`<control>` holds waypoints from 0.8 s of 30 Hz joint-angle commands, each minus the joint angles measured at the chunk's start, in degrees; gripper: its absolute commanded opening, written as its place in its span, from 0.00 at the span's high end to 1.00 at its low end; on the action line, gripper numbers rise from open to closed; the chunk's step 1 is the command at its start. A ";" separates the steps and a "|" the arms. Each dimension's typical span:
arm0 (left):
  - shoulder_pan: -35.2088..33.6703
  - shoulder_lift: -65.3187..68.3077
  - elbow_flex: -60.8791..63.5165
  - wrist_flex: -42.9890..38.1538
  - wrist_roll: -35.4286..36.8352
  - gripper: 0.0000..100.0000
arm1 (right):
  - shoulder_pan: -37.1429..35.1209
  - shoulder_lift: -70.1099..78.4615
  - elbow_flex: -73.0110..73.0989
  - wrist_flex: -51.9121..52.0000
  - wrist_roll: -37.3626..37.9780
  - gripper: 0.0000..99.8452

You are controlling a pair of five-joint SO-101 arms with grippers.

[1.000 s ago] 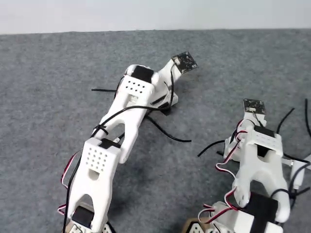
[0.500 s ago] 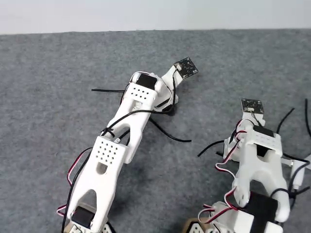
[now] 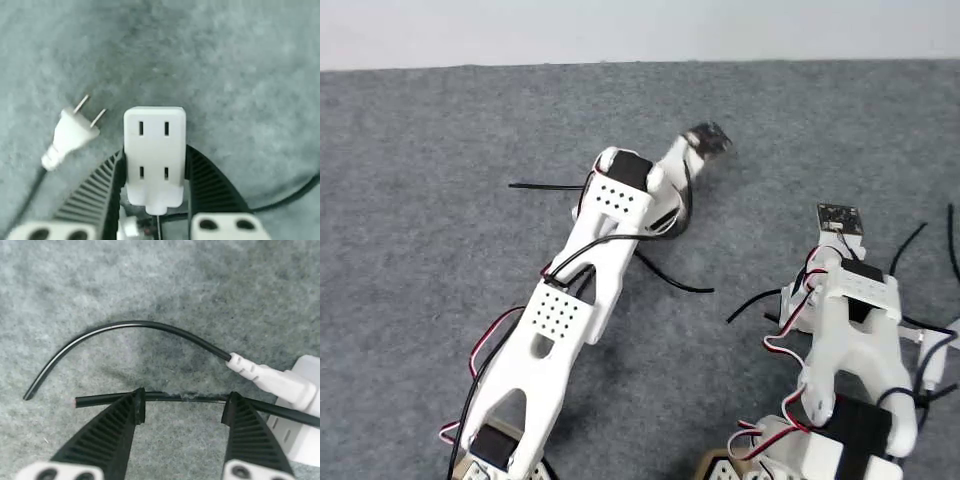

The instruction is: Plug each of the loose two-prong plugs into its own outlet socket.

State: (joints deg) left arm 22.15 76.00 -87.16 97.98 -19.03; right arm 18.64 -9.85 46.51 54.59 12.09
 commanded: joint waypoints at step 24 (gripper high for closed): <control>-11.25 -64.00 73.19 2.37 35.08 0.99 | -0.75 0.13 -0.26 -0.92 0.26 0.76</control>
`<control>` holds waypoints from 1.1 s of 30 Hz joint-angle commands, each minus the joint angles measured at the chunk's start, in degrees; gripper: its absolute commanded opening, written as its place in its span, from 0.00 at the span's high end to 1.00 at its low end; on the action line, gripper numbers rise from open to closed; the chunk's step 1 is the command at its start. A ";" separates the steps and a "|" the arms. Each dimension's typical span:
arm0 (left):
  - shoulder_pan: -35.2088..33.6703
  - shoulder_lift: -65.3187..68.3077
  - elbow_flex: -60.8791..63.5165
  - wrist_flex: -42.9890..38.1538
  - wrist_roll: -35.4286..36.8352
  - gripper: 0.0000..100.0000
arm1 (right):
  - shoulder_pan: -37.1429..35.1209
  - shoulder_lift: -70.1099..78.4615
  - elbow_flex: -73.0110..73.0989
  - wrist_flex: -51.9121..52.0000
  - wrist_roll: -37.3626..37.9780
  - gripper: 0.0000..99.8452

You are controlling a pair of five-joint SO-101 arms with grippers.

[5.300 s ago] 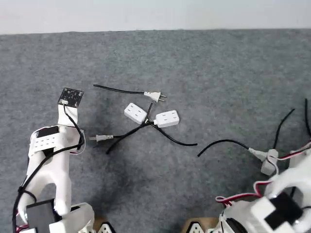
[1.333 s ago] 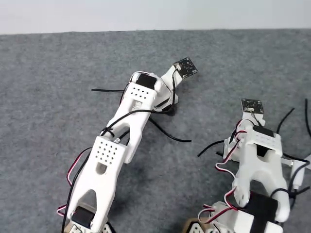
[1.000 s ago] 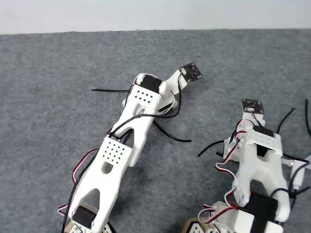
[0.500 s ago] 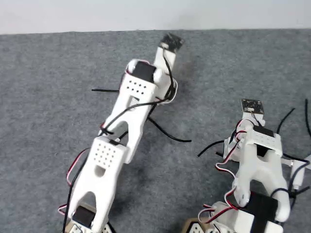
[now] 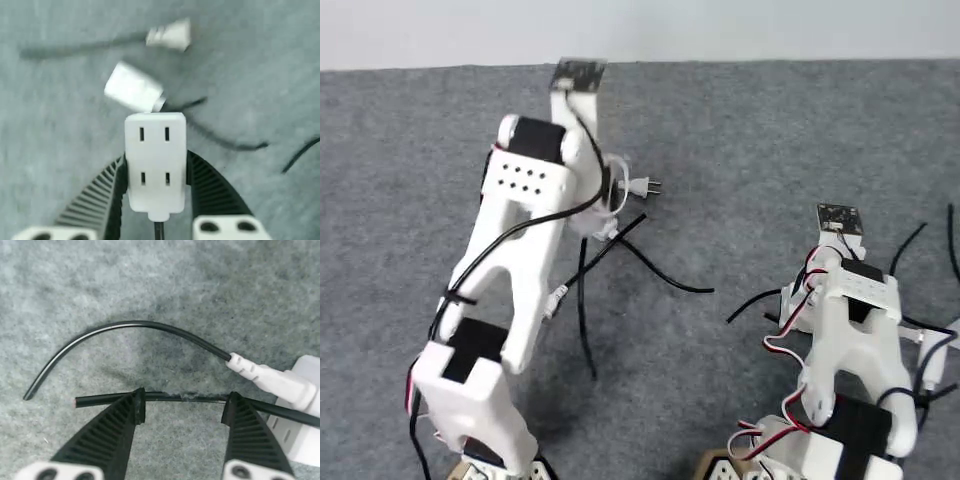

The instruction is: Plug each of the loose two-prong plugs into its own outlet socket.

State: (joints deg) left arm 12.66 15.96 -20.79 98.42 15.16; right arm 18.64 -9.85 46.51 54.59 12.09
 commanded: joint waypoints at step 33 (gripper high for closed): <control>3.60 -15.38 57.89 -33.41 1.23 0.85 | -1.54 0.22 -0.09 -1.63 0.44 0.76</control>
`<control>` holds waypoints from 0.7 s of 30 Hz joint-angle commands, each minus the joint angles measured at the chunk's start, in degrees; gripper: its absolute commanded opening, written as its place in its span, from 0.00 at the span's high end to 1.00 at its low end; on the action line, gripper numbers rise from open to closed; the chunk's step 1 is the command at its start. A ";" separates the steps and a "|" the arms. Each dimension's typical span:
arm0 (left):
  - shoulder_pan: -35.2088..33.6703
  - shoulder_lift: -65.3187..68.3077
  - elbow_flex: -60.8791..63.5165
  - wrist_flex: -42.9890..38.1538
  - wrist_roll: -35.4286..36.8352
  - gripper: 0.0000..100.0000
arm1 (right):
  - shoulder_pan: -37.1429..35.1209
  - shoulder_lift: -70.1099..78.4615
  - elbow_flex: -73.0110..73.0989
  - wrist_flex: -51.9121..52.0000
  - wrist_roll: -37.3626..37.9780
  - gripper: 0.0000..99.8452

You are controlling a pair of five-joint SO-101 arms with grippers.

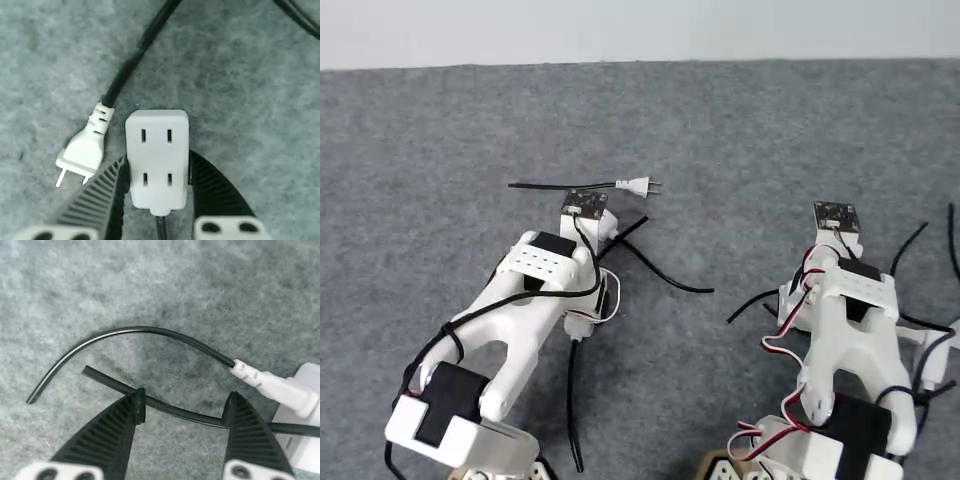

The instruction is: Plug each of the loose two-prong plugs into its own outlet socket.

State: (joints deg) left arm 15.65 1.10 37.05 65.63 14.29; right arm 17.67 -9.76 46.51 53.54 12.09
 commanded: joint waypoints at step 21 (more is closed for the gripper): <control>-13.27 -40.97 17.71 -0.35 -12.57 0.74 | -13.32 -11.74 -10.37 16.84 -23.56 0.76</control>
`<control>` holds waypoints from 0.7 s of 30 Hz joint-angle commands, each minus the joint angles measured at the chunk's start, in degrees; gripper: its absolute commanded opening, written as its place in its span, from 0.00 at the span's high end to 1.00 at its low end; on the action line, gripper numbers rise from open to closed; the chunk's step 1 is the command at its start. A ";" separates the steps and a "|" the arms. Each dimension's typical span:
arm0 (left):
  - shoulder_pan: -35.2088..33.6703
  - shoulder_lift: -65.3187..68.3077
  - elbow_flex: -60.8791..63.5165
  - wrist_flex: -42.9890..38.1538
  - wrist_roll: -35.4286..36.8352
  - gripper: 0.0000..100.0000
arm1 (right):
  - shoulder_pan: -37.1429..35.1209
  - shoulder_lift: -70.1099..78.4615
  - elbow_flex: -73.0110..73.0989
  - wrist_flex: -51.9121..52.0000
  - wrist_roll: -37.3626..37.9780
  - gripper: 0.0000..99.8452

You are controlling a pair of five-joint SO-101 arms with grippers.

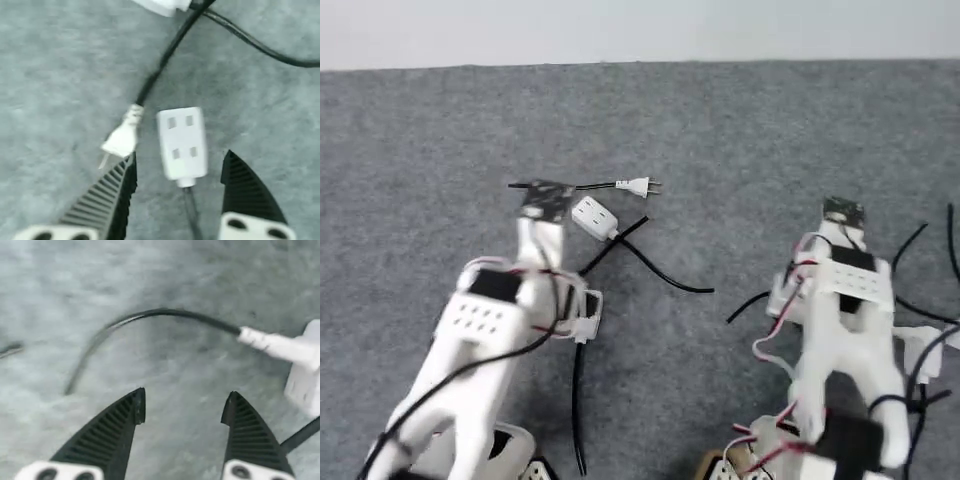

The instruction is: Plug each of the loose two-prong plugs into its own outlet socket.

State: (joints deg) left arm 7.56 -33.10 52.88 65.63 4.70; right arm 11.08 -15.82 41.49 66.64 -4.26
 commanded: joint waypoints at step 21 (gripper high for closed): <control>-35.78 17.14 -7.87 -12.57 -8.35 0.74 | -51.03 16.92 -36.84 -6.90 -38.77 0.80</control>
State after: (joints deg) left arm -25.85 -19.12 50.15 55.16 -3.47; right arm -36.75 -2.55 12.31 61.98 -40.66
